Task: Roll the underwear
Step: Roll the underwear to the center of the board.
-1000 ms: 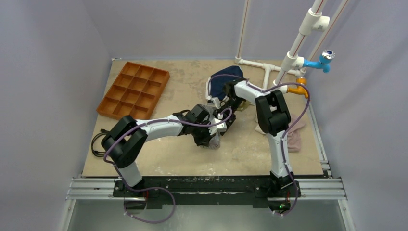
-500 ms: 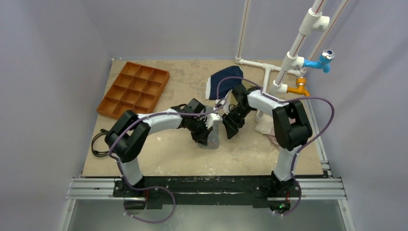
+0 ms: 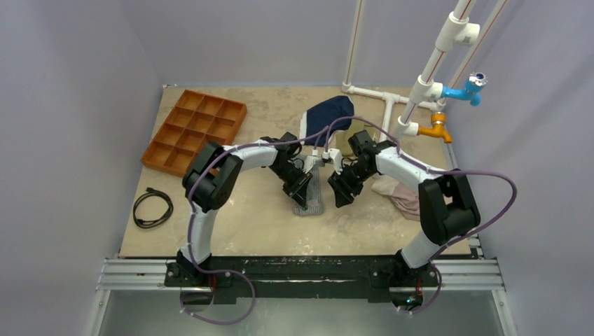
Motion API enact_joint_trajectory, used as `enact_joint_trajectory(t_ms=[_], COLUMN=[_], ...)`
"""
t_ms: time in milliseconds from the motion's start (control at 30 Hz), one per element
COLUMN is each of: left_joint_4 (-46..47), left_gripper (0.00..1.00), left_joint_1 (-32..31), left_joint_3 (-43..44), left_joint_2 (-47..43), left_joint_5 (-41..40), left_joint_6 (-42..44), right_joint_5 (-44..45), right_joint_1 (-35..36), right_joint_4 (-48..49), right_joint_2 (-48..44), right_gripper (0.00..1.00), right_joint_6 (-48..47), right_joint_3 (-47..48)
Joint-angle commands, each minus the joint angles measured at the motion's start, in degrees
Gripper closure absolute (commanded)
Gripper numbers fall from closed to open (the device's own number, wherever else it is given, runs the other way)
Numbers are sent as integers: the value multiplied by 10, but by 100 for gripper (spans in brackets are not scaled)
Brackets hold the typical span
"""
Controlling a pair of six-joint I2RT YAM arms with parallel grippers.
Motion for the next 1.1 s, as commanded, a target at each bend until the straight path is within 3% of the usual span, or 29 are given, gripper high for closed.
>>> enact_joint_trajectory(t_ms=[0, 267, 433, 767, 1067], left_joint_4=[-91, -180, -230, -278, -282], left_gripper=[100, 100, 100, 100, 100], left_joint_1=[7, 17, 28, 38, 39], left_joint_3=[54, 131, 175, 224, 225], left_joint_2=[65, 144, 190, 239, 246], left_joint_5=[39, 62, 86, 105, 104], left_joint_6=[17, 22, 20, 11, 10], right_joint_5=[-24, -4, 79, 217, 296], right_joint_1=[3, 28, 108, 254, 302], right_joint_4=[37, 96, 159, 246, 315], right_joint_2=[-40, -111, -139, -157, -150], right_gripper=[48, 46, 41, 43, 46], right_joint_6=[-23, -50, -57, -78, -102], right_joint_3=[-19, -46, -76, -145, -174])
